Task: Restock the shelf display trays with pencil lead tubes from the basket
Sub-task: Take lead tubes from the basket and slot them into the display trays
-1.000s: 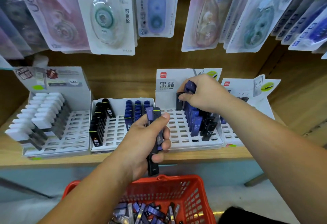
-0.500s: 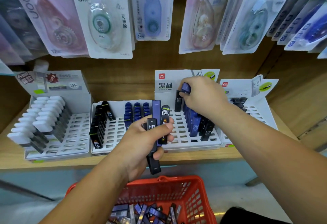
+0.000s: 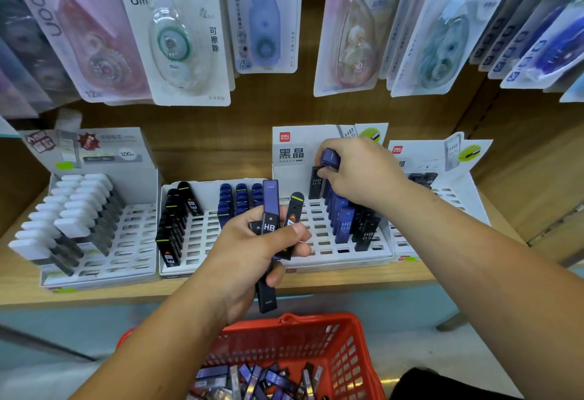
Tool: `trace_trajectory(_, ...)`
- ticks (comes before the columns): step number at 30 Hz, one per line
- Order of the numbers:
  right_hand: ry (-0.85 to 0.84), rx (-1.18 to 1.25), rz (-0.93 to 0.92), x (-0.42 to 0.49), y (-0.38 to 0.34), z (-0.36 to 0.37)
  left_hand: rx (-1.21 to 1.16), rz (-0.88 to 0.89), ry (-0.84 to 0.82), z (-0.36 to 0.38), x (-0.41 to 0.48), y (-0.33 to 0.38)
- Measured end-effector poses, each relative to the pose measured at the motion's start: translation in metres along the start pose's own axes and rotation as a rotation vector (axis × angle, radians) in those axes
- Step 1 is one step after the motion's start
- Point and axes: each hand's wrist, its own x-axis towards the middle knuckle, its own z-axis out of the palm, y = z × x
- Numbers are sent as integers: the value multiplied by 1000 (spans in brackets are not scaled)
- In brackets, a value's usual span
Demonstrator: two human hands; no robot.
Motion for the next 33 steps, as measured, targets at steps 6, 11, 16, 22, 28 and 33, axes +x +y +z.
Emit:
trace_trajectory(6, 14, -74, 39, 4, -2, 2, 50, 2, -38, 2, 3, -2)
trace_trajectory(11, -83, 33, 49, 2, -1, -2, 19, -23, -61, 3, 3, 2)
trace_trajectory(16, 20, 935, 244, -11, -14, -20, 103, 50, 22, 6, 4, 0)
trace_trajectory(22, -132, 1634, 448, -26, -38, -23, 137, 146, 69, 29, -3, 1)
trace_trajectory(28, -29, 1801, 528, -29, -41, -17, 131, 212, 105, 43, -6, 1)
trace_trajectory(33, -45, 1843, 677, -31, -38, -18, 269, 321, 83, 47, -7, 2)
